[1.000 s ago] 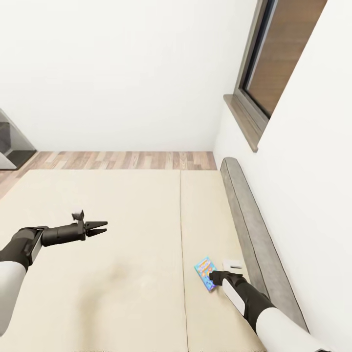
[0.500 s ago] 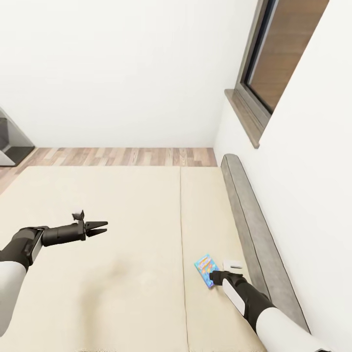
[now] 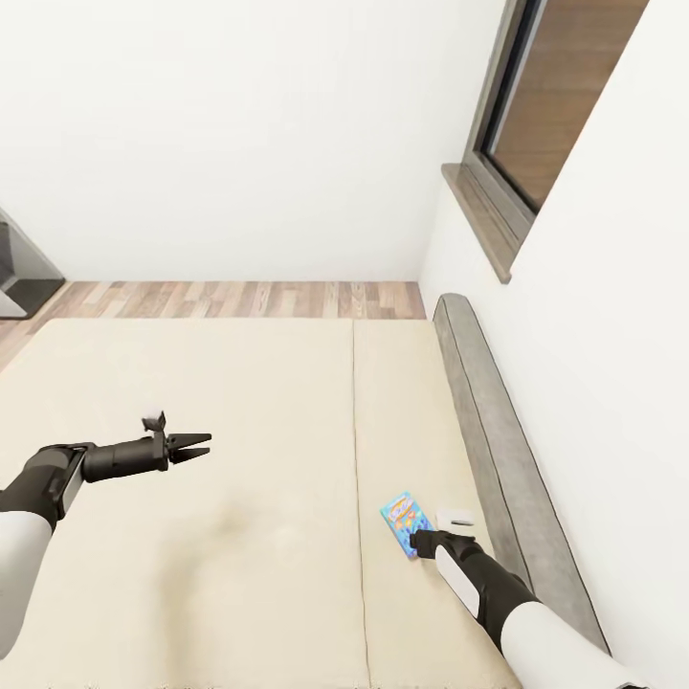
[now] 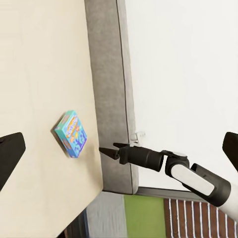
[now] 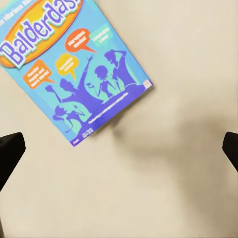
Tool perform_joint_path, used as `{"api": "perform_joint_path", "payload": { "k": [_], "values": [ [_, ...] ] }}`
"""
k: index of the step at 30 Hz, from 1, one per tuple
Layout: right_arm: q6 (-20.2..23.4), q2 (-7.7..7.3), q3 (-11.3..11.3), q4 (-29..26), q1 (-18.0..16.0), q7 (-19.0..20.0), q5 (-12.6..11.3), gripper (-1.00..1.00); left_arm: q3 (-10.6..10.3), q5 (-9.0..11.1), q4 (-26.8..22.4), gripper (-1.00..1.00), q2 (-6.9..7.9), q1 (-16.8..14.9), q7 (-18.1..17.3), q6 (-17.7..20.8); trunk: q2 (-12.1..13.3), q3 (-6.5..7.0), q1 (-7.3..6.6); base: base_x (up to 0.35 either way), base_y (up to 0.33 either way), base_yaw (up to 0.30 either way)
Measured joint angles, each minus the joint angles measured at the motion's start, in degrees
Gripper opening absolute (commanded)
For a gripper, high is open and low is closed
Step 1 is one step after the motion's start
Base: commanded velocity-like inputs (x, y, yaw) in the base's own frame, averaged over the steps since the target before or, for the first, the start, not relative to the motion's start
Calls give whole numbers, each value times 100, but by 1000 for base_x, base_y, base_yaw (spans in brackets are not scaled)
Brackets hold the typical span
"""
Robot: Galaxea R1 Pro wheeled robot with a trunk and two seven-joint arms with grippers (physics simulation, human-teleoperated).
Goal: Put all the toys in the child's room - the three board games (two on the bed and one on the table), the two jigsaw puzzles on the table, and the tennis ball on the table - inside the toy box on the table in the child's room.
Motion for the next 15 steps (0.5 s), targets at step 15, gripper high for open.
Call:
{"api": "perform_joint_path", "payload": {
  "k": [15],
  "values": [
    [0,-5,0,0,0,0,0,100,-2,-1,0,100,-2,0,0,0,0,-142,0,0,0,0]
  ]
}}
